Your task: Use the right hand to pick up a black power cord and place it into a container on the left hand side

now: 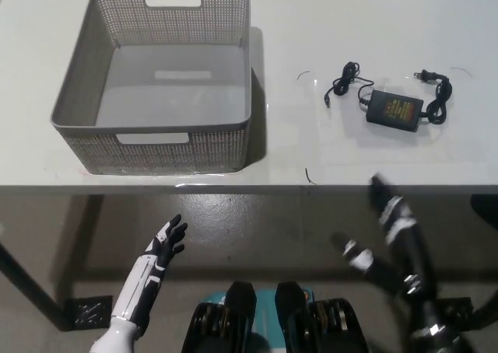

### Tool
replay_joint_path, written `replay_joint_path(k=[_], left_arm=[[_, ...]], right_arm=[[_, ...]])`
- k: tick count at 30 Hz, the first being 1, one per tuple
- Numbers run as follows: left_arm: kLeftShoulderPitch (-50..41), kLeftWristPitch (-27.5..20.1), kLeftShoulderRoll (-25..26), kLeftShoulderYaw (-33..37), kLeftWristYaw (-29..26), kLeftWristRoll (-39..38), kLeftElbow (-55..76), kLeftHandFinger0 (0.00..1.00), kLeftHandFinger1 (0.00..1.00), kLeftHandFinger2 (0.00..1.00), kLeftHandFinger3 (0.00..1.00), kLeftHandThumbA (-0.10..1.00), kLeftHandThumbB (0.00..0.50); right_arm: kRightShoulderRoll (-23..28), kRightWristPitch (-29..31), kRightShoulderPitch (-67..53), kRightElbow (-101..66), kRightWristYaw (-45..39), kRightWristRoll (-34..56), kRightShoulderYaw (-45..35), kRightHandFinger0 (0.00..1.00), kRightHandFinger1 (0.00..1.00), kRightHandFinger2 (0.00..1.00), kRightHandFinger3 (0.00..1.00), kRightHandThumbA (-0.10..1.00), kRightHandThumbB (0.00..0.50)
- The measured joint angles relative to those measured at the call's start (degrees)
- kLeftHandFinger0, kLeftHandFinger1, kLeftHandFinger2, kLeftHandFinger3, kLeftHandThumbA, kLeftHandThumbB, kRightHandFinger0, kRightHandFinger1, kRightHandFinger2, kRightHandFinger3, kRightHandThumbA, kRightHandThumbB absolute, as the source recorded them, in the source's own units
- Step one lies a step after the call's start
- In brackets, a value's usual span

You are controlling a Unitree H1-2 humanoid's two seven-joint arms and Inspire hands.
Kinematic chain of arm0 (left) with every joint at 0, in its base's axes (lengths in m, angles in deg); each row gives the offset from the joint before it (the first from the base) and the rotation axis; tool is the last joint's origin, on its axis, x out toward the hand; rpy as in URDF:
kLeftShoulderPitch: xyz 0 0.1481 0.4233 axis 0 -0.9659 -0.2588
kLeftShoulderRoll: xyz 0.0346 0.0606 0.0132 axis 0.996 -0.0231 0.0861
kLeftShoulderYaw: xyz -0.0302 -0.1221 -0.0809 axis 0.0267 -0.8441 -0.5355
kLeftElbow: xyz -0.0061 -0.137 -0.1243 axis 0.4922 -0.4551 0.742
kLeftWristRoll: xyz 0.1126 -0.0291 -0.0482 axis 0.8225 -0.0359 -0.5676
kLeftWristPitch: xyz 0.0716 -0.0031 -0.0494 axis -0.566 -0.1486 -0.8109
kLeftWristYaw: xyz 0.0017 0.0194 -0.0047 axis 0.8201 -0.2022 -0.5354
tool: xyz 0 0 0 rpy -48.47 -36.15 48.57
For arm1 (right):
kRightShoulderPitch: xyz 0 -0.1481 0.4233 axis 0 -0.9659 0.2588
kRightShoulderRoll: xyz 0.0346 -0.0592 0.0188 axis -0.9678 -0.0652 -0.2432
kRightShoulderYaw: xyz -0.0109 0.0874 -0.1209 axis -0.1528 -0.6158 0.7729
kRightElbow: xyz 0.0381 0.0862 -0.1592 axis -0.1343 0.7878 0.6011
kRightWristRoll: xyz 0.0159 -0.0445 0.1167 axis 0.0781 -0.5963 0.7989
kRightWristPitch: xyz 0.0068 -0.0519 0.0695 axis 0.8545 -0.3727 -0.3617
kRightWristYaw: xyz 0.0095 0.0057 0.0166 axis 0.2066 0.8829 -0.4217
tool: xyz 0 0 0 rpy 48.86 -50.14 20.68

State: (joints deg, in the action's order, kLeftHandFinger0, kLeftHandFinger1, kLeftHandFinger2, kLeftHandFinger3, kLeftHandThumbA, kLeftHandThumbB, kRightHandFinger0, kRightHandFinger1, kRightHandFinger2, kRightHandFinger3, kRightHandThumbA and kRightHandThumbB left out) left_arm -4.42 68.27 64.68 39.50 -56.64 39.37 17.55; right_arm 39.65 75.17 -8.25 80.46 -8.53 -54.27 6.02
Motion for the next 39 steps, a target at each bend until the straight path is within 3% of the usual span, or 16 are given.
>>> replay_joint_path(k=[4, 5, 9, 12, 15, 17, 19, 25, 36, 39], left_arm=[[0.21, -0.14, 0.02, -0.01, 0.03, 0.0, 0.0, 1.0, 1.0, 1.0, 1.0, 0.99, 0.266], [0.21, -0.15, 0.02, 0.0, 0.06, -0.01, 0.0, 1.0, 1.0, 1.0, 1.0, 1.0, 0.268], [0.21, -0.19, 0.17, 0.01, 0.09, 0.02, 0.02, 1.0, 1.0, 1.0, 1.0, 1.0, 0.272], [0.11, -0.21, 0.31, 0.01, 0.1, 0.1, 0.16, 1.0, 1.0, 1.0, 1.0, 1.0, 0.277], [-0.5, -0.2, 0.36, 0.06, 0.14, 0.13, 1.17, 1.0, 1.0, 1.0, 1.0, 1.0, 0.266], [-1.36, -0.22, 0.36, 0.13, 0.18, 0.16, 1.75, 1.0, 1.0, 1.0, 1.0, 1.0, 0.256], [-2.21, -0.24, 0.36, 0.24, 0.18, 0.26, 1.77, 1.0, 1.0, 1.0, 1.0, 1.0, 0.256], [-3.01, -0.25, 0.34, 0.39, 0.19, 0.61, 1.77, 1.0, 1.0, 1.0, 1.0, 1.0, 0.246], [-3.15, -0.64, 0.33, 0.58, 0.21, 0.73, 1.81, 1.0, 1.0, 1.0, 1.0, 1.0, 0.242], [-3.16, -0.8, 0.33, 0.6, 0.23, 0.73, 1.81, 1.0, 1.0, 1.0, 1.0, 0.99, 0.235]], right_arm=[[2.08, -0.02, 3.34, -1.16, 1.13, -1.23, -2.93, 1.0, 1.0, 1.0, 1.0, 0.85, 0.361], [2.52, -0.02, 4.18, -1.26, 1.44, -1.69, -3.59, 1.0, 1.0, 1.0, 1.0, 0.84, 0.395], [4.58, -0.05, 8.48, -0.43, 2.45, -2.93, -5.85, 1.0, 1.0, 1.0, 1.0, 0.86, 0.425], [7.09, -0.44, 12.41, 1.1, 2.83, -4.51, -6.48, 1.0, 1.0, 1.0, 1.0, 0.88, 0.42], [10.26, -2.54, 15.97, 1.53, 2.77, -7.26, -6.24, 1.0, 1.0, 1.0, 1.0, 0.86, 0.449], [12.43, -4.58, 17.5, 1.65, 2.49, -9.25, -5.54, 1.0, 1.0, 1.0, 1.0, 0.82, 0.429], [15.26, -6.53, 19.54, 3.22, 1.8, -11.83, -3.51, 1.0, 1.0, 1.0, 1.0, 0.8, 0.458], [20.88, -11.57, 29.28, 13.85, -0.66, -18.13, 3.59, 1.0, 1.0, 1.0, 1.0, 0.79, 0.479], [22.3, -17.02, 46.7, 35.77, -5.91, -26.1, 17.14, 1.0, 1.0, 1.0, 1.0, 0.77, 0.5], [22.3, -17.55, 50.13, 41.18, -7.13, -27.66, 20.14, 1.0, 1.0, 1.0, 1.0, 0.82, 0.5]])
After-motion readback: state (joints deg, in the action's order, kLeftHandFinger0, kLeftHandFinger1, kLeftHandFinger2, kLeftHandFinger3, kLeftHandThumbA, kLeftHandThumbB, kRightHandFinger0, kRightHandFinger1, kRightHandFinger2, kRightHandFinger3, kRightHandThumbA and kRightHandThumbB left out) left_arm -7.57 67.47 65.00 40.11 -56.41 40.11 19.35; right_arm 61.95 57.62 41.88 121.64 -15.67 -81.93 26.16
